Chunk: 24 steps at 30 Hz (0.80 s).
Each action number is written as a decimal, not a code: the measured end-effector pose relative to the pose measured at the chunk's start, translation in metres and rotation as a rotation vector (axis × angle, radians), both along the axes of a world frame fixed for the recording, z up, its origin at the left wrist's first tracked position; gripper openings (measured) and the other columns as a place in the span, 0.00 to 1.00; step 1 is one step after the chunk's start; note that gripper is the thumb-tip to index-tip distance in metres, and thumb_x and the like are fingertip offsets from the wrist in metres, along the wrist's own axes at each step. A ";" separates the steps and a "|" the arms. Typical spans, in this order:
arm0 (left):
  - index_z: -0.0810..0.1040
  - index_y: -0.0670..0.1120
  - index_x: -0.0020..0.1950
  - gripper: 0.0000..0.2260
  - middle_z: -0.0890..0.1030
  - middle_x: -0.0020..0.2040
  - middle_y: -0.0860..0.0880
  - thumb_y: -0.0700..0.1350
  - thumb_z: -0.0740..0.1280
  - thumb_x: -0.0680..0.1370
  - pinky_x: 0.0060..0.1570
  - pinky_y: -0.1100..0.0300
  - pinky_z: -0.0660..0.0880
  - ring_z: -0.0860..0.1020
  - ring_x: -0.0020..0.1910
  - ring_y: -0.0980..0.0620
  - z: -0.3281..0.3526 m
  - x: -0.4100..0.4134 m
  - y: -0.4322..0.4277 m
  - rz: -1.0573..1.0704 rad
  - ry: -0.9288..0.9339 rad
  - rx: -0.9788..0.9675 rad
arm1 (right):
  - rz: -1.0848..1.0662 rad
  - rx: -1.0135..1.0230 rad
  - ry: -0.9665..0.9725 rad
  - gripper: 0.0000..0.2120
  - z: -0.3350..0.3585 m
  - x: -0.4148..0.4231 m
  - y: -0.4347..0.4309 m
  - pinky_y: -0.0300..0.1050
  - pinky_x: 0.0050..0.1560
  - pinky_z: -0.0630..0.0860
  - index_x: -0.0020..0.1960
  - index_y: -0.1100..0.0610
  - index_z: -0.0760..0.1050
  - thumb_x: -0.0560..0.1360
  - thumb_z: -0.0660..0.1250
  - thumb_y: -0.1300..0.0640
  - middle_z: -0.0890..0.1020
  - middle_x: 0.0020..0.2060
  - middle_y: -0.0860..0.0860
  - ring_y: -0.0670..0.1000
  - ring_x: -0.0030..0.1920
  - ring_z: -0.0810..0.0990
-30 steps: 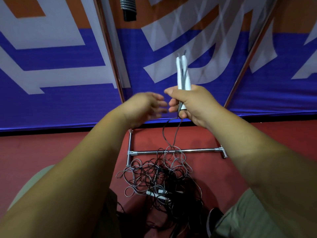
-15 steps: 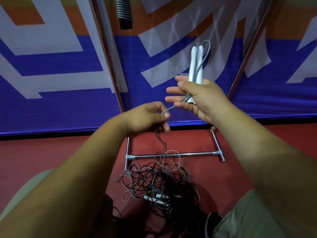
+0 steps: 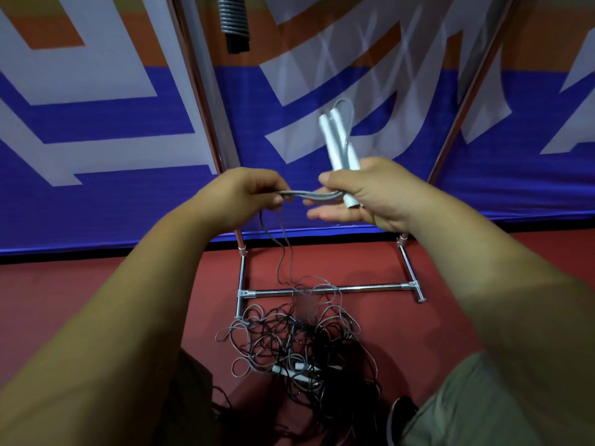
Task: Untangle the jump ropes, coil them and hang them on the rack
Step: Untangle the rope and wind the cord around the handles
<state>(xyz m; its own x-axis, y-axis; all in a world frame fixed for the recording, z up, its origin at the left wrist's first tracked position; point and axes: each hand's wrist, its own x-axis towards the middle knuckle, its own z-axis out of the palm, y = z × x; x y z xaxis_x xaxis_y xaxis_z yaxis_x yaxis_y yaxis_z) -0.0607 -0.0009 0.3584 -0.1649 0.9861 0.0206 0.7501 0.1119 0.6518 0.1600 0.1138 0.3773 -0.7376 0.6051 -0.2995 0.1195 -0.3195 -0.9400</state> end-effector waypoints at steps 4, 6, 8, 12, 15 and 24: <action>0.86 0.52 0.50 0.08 0.87 0.44 0.56 0.38 0.75 0.78 0.47 0.71 0.76 0.82 0.45 0.64 -0.004 -0.006 0.000 0.074 0.056 0.098 | 0.266 -0.075 -0.094 0.15 -0.001 0.001 -0.013 0.48 0.54 0.86 0.67 0.69 0.69 0.85 0.66 0.61 0.87 0.55 0.66 0.64 0.56 0.88; 0.86 0.50 0.50 0.07 0.87 0.45 0.55 0.37 0.75 0.78 0.53 0.61 0.80 0.84 0.47 0.59 -0.008 -0.005 0.001 0.064 -0.056 0.125 | 0.404 -0.131 -0.110 0.17 0.001 0.002 -0.017 0.45 0.53 0.86 0.70 0.71 0.68 0.85 0.66 0.62 0.86 0.57 0.66 0.64 0.58 0.87; 0.85 0.50 0.50 0.09 0.88 0.46 0.55 0.35 0.74 0.78 0.54 0.61 0.80 0.84 0.49 0.60 -0.007 -0.001 0.000 0.040 -0.196 0.151 | 0.552 -0.140 -0.163 0.17 0.001 0.003 -0.021 0.43 0.52 0.86 0.70 0.72 0.69 0.85 0.65 0.63 0.86 0.59 0.66 0.63 0.59 0.87; 0.81 0.42 0.53 0.08 0.85 0.61 0.43 0.30 0.70 0.78 0.62 0.55 0.80 0.83 0.64 0.47 -0.004 0.003 -0.002 -0.169 -0.389 0.155 | 0.835 -0.188 -0.256 0.12 -0.006 0.000 -0.032 0.46 0.54 0.84 0.68 0.65 0.66 0.85 0.60 0.69 0.84 0.60 0.69 0.68 0.59 0.86; 0.78 0.43 0.51 0.07 0.83 0.62 0.40 0.35 0.73 0.76 0.68 0.48 0.77 0.80 0.68 0.40 -0.002 0.003 0.002 -0.264 -0.653 0.132 | 0.925 -0.114 -0.366 0.16 -0.009 -0.003 -0.038 0.44 0.44 0.87 0.69 0.62 0.64 0.84 0.63 0.70 0.85 0.60 0.66 0.65 0.53 0.89; 0.83 0.43 0.47 0.08 0.85 0.48 0.43 0.33 0.78 0.72 0.63 0.51 0.80 0.84 0.61 0.45 0.011 0.016 0.003 -0.296 -0.404 0.075 | 0.761 0.090 -0.654 0.18 -0.033 -0.008 -0.030 0.43 0.45 0.87 0.64 0.77 0.72 0.79 0.69 0.68 0.87 0.49 0.68 0.61 0.53 0.89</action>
